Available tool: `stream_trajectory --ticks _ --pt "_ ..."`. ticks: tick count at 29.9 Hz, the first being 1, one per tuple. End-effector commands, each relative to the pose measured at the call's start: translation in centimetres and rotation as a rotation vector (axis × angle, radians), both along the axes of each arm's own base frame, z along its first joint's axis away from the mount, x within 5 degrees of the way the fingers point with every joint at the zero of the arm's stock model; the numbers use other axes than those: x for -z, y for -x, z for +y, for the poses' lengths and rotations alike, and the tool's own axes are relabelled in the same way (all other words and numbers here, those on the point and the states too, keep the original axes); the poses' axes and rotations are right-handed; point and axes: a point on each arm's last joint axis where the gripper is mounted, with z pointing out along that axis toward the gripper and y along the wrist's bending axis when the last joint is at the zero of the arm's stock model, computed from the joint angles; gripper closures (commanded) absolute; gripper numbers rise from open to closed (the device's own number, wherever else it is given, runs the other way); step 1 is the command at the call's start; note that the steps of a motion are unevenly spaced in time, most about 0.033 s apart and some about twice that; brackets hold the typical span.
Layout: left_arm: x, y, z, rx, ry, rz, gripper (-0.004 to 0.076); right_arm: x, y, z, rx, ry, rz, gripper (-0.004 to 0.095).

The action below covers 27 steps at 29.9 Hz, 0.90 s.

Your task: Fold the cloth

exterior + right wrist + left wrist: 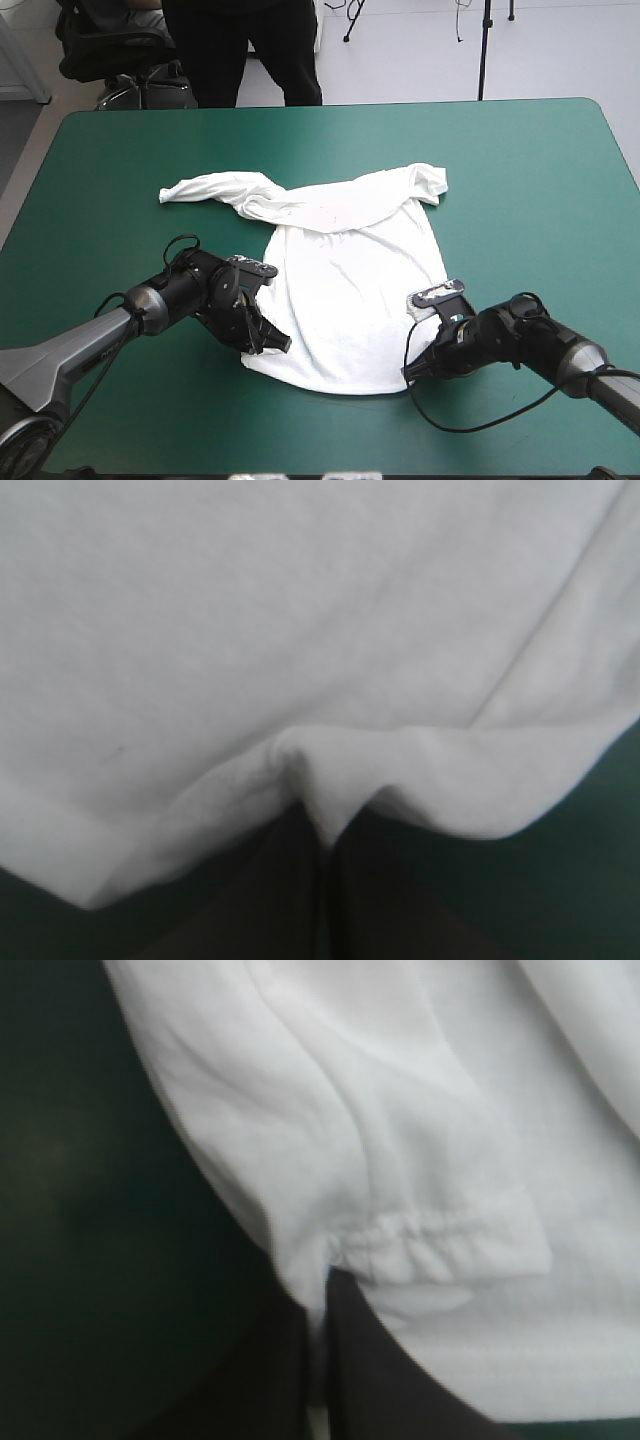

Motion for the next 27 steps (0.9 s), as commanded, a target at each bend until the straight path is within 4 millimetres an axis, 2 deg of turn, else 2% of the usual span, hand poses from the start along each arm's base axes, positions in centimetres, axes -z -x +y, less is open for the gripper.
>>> stream_trajectory --ticks 1,6,13,21,27 --pt "-3.5 -0.6 -0.4 0.015 0.047 -0.129 0.0733 -3.3 -1.6 0.2 -0.015 0.046 -0.101 0.0923" --pt "-8.6 -1.2 -0.1 0.023 0.072 -0.266 0.0733 -8.6 -3.6 -0.1 -0.013 0.137 -0.255 0.0925" --pt "-16.6 -1.0 0.5 0.011 0.139 -0.464 0.0733 -16.5 -4.4 -0.3 0.016 0.097 -0.457 0.0925" --pt "-26.5 0.3 1.8 0.007 0.249 -0.747 0.0733 -25.9 -3.5 -1.6 0.064 0.031 -0.731 0.0925" --pt "-33.9 2.8 3.7 0.012 0.329 -0.982 0.0733 -33.0 -1.3 -3.2 0.086 -0.038 -0.950 0.0925"
